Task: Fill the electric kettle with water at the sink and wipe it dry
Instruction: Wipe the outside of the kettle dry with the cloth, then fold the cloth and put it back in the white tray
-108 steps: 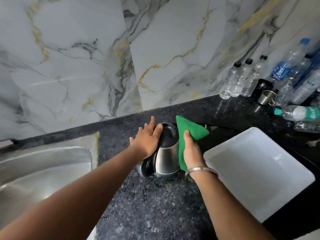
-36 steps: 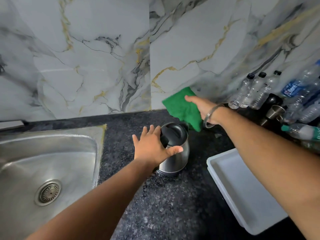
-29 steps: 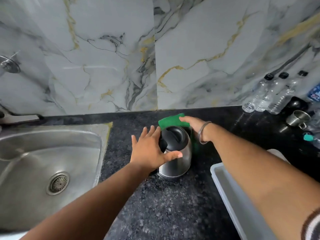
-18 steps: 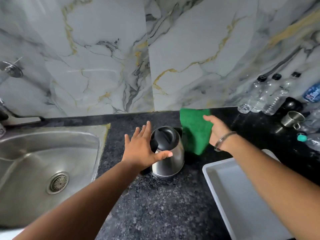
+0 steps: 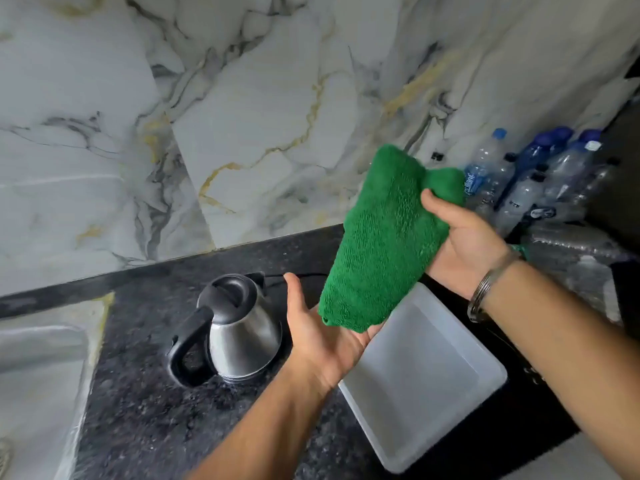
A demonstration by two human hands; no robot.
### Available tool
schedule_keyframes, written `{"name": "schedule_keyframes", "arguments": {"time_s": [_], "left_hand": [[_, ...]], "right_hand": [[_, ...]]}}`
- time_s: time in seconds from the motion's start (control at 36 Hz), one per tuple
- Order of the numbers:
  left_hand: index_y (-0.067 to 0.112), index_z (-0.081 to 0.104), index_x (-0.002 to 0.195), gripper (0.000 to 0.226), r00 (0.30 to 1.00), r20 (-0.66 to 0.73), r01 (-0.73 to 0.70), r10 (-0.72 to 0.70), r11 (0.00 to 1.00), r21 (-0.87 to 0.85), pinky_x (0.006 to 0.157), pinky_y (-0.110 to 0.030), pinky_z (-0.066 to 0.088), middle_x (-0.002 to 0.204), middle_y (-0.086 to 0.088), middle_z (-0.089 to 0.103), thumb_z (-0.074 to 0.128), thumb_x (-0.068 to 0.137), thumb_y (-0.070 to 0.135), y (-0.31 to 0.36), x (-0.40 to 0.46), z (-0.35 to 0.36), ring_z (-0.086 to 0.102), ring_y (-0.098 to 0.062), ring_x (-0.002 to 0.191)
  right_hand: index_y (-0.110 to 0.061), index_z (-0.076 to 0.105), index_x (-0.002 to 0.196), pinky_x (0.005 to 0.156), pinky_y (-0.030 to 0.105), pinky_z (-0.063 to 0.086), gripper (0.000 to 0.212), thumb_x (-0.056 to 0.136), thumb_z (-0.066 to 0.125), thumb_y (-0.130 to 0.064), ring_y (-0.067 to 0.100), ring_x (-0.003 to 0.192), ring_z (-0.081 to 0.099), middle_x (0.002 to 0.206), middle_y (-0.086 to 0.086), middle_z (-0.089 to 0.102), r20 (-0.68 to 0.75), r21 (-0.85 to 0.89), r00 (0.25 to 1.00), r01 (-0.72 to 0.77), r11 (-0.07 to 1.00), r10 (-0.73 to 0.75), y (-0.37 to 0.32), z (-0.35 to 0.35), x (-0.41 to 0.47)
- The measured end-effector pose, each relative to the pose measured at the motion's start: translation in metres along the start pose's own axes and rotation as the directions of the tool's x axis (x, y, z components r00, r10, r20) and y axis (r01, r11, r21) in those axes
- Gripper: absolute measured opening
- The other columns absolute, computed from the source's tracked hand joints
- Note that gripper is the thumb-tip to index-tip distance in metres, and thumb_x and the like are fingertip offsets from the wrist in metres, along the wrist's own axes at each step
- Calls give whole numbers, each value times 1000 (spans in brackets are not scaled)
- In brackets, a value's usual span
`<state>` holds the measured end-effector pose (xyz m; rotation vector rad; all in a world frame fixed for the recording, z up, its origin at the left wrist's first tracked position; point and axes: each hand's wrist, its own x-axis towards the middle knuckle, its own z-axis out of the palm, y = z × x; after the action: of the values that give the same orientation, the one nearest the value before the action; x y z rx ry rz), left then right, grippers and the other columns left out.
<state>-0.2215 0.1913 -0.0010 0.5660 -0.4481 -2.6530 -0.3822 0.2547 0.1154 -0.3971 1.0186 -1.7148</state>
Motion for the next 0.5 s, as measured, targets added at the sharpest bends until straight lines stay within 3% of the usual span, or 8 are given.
{"name": "schedule_keyframes", "arguments": {"time_s": [0.08, 0.17, 0.25, 0.31, 0.39, 0.44, 0.5], "left_hand": [[5, 61, 142, 113, 996, 36, 77, -80, 994, 71, 114, -53, 46, 152, -22, 55, 46, 74, 94, -13, 11, -7, 58, -39, 137], [3, 67, 135, 112, 965, -10, 260, -264, 945, 199, 96, -47, 60, 142, -23, 64, 53, 69, 92, -14, 24, -19, 66, -37, 127], [8, 74, 127, 91, 928, -96, 369, -361, 846, 384, 82, -39, 65, 128, -17, 74, 68, 70, 79, -17, 28, -30, 77, -29, 104], [13, 78, 116, 65, 914, -137, 388, -381, 730, 562, 78, -33, 63, 113, -10, 79, 88, 68, 56, -19, 26, -29, 78, -21, 91], [9, 76, 105, 38, 939, -194, 312, -284, 465, 829, 89, -42, 57, 97, -11, 77, 90, 73, 23, -22, 30, -34, 71, -23, 89], [9, 75, 90, 14, 968, -212, 247, -135, 351, 903, 68, -30, 55, 73, -4, 71, 86, 83, 12, -18, 33, -38, 65, -15, 65], [9, 72, 82, 12, 982, -187, 171, 29, 286, 943, 49, -18, 45, 60, 3, 62, 84, 86, 10, -13, 37, -43, 55, -7, 49]], "right_hand": [[-9, 56, 125, 101, 51, 40, 36, 97, 44, -28, 30, 113, 59, 133, 15, 57, -211, 15, 969, -128, 992, 128, 18, -53, -5], [-20, 62, 110, 100, 49, 39, 24, 94, 50, -32, 27, 112, 58, 126, 7, 59, -303, 63, 926, -218, 974, 227, 28, -96, -13], [-14, 53, 126, 85, 48, 50, 33, 94, 53, -19, 26, 103, 60, 117, 8, 63, -412, 31, 877, -258, 966, 248, 38, -124, -18], [-10, 50, 129, 72, 44, 52, 36, 93, 52, -10, 24, 94, 62, 113, 10, 63, -463, -17, 850, -294, 956, 253, 41, -134, -20], [-9, 54, 125, 72, 43, 53, 35, 91, 55, -5, 26, 101, 63, 120, 11, 62, -468, -114, 849, -332, 936, 244, 39, -152, -21], [-11, 60, 114, 70, 39, 57, 28, 88, 58, -2, 27, 102, 65, 113, 11, 67, -454, -225, 865, -344, 912, 214, 34, -164, -24], [-16, 64, 97, 57, 30, 59, 21, 85, 61, 2, 20, 81, 72, 98, 9, 70, -451, -342, 876, -349, 873, 173, 33, -174, -26]]}}
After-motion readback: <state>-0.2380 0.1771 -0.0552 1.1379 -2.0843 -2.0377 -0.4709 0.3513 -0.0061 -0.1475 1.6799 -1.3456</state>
